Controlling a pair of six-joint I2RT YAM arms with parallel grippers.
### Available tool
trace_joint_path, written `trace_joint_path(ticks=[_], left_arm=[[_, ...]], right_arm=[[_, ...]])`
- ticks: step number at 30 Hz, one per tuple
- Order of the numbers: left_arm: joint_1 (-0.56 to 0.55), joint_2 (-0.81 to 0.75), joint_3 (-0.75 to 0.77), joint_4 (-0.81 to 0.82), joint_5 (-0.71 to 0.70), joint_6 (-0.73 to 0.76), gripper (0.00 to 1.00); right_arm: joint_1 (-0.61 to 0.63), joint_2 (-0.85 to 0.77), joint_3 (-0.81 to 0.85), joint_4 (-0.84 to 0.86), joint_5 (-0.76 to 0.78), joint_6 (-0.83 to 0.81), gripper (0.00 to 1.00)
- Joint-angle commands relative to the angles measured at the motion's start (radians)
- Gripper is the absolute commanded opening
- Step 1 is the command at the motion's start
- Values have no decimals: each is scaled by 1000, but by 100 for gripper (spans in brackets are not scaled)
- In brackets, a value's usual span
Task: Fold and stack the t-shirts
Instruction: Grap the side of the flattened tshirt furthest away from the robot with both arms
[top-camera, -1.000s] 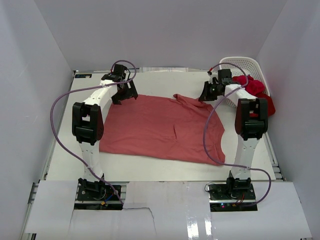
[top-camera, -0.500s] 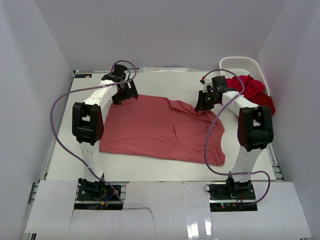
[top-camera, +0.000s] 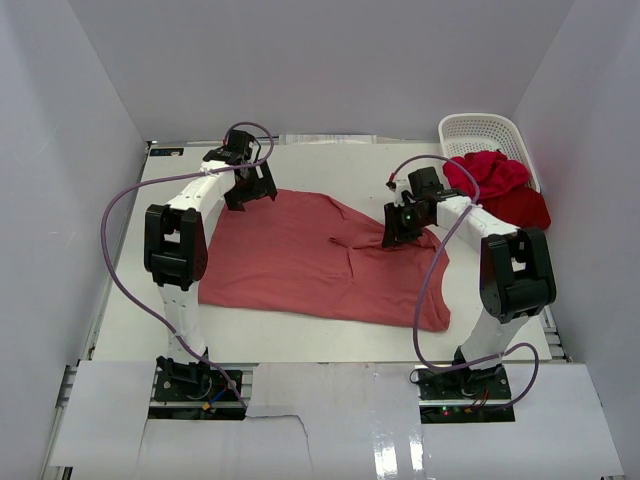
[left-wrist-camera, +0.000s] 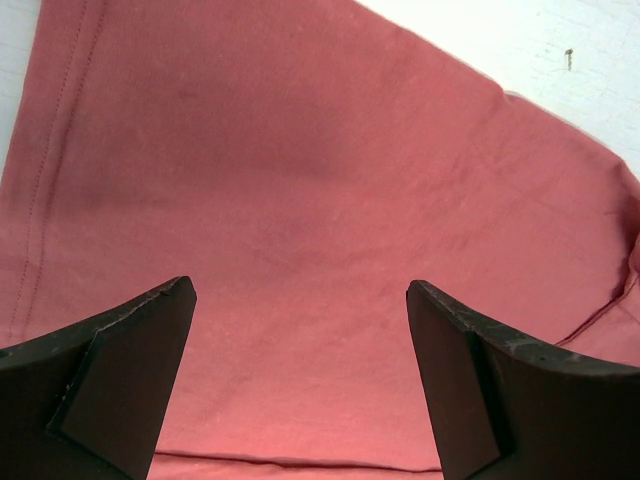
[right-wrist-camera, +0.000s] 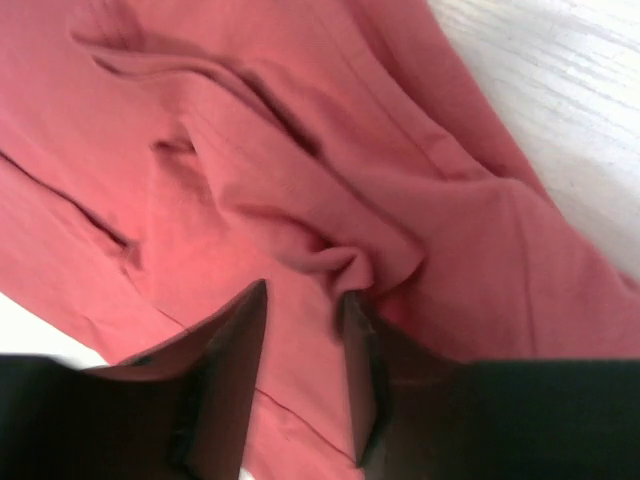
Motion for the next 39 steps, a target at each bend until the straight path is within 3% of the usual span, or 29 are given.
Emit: trace_joint_path(ticks=[1, 3, 4, 6, 16, 18, 20, 21, 24, 29, 33, 35, 36, 38, 39], left_arm=[[0, -90, -8, 15, 13, 9, 98], [0, -92, -11, 16, 14, 11, 98], [0, -93, -13, 16, 14, 11, 98], [-1, -95, -17, 18, 14, 13, 98], [0, -96, -27, 21, 14, 16, 98], [-1, -96, -27, 21, 13, 19, 98], [0, -96, -27, 21, 14, 19, 98], [0, -96, -27, 21, 16, 19, 98], [-1, -99, -28, 21, 17, 19, 98], [-3, -99, -33, 26, 25, 19, 98], [-3, -101, -34, 26, 25, 19, 98], [-3, -101, -34, 26, 23, 19, 98], [-1, -102, -33, 27, 22, 19, 98], [-3, -101, -34, 26, 22, 19, 98], [-3, -101, -33, 27, 23, 19, 98]], right_arm=[[8, -14, 3, -58, 48, 2, 46], [11, -17, -3, -46, 61, 13, 54], [11, -25, -10, -32, 59, 24, 65], [11, -38, -20, 12, 35, 28, 70], [8, 90, 98, 71, -57, 73, 71], [8, 116, 129, 68, -74, 83, 68], [8, 147, 157, 52, -102, 84, 44], [8, 149, 157, 51, -110, 88, 27], [8, 127, 119, 69, -149, 93, 8], [15, 35, 28, 115, -183, 64, 8], [28, -5, -30, 56, -131, 28, 8], [29, -15, -52, 7, -93, 15, 12], [31, -20, -55, -7, -82, 11, 21], [32, -32, -67, -30, -50, 11, 45], [32, -34, -69, -32, -44, 13, 67]])
